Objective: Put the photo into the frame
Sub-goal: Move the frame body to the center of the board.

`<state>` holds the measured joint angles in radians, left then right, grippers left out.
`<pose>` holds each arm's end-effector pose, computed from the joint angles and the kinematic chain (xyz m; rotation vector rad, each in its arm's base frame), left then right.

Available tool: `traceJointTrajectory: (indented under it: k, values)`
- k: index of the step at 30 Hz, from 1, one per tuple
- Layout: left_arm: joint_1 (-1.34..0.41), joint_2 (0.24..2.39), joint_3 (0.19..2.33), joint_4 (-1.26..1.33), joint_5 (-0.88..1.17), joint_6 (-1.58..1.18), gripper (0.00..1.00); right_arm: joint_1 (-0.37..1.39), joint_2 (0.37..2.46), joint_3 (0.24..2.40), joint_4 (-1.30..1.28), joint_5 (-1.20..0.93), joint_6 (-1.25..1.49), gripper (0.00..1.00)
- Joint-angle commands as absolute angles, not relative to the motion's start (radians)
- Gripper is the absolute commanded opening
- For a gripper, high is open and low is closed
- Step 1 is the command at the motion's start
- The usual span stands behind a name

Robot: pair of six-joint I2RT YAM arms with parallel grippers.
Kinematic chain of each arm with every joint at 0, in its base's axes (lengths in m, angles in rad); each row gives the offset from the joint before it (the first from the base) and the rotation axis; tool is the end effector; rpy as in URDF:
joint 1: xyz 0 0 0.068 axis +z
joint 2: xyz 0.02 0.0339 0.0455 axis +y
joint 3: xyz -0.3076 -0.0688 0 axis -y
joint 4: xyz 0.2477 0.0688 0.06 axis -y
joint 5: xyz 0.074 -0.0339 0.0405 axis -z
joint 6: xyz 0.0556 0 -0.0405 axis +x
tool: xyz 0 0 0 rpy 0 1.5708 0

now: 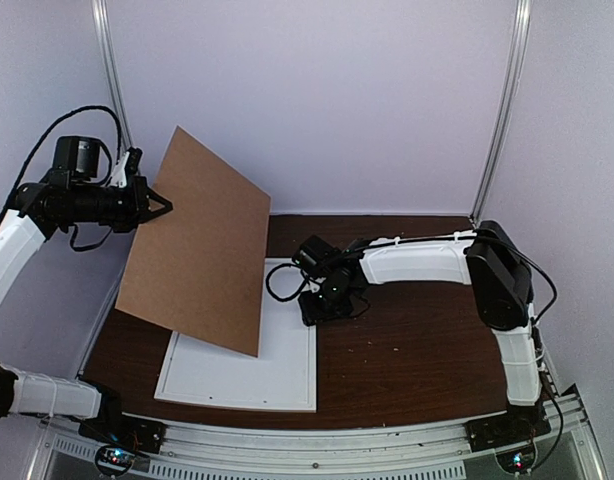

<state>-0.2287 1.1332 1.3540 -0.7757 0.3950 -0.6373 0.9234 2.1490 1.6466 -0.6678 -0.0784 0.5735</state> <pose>0.2140 -0.0718 0.4389 -0.2071 2.2116 -0.9166 0.2888 0.3891 0.1852 -0.5206 2.8146 0.4777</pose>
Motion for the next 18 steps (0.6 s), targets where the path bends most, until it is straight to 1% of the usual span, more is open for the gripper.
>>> traceJointTrajectory:
  k: [1, 6, 18]
  values:
    - [-0.222, 1.130, 1.358, -0.657, 0.432, -0.632, 0.00, 0.927, 2.190, 1.693, -0.671, -0.042, 0.580, 0.55]
    - [-0.221, 1.131, 1.355, -0.654, 0.436, -0.633, 0.00, 0.925, 2.210, 1.704, -0.670, -0.030, 0.588, 0.51]
    - [-0.222, 1.136, 1.342, -0.640, 0.442, -0.636, 0.00, 0.912, 2.189, 1.670, -0.659, -0.017, 0.598, 0.40]
